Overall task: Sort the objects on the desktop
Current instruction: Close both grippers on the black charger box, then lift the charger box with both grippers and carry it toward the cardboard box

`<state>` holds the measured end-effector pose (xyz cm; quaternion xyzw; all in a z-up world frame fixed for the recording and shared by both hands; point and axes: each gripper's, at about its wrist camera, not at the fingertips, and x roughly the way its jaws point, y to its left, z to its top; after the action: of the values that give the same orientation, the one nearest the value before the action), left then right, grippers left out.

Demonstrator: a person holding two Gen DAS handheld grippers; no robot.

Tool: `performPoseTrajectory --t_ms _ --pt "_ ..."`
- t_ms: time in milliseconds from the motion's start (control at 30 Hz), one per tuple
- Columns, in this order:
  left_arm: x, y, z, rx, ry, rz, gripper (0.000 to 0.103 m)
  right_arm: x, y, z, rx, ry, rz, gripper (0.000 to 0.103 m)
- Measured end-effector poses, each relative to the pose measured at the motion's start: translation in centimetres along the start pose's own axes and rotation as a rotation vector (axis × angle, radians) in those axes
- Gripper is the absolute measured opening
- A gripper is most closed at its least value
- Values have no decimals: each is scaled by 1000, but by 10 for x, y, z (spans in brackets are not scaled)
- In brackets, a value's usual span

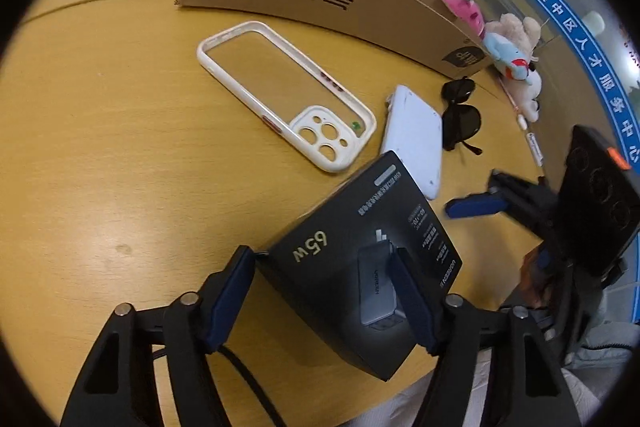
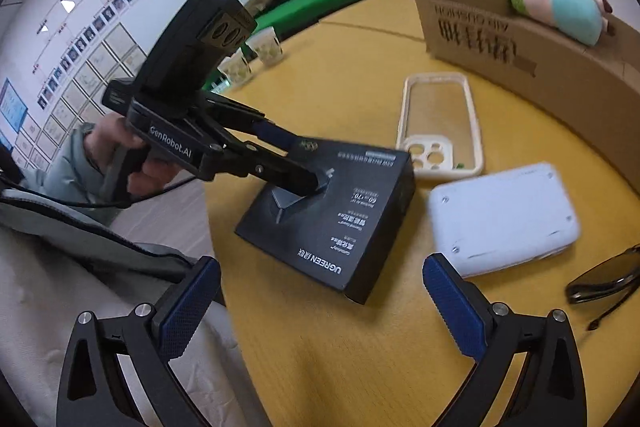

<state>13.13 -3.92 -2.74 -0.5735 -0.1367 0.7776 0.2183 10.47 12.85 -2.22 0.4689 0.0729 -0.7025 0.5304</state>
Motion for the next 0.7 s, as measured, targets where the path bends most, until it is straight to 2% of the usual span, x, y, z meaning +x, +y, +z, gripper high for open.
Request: performPoseTrajectory --t_ms 67,167,267,467,567,700 --pt "5 -7 0 21 10 -22 61 10 -1 -4 12 8 10 102" --pt "12 -17 2 57 18 -29 61 20 0 -9 1 34 -37 97" --pt "21 -28 12 86 4 -29 61 24 1 -17 -7 54 -79 98" --pt "48 -54 36 150 31 -101 58 4 -9 -39 27 22 -181 98" --pt "52 -62 43 175 51 -109 58 -7 -15 -46 54 -10 -226 97" --pt "51 -59 41 187 84 -110 61 -13 -21 -52 83 -36 -243 97"
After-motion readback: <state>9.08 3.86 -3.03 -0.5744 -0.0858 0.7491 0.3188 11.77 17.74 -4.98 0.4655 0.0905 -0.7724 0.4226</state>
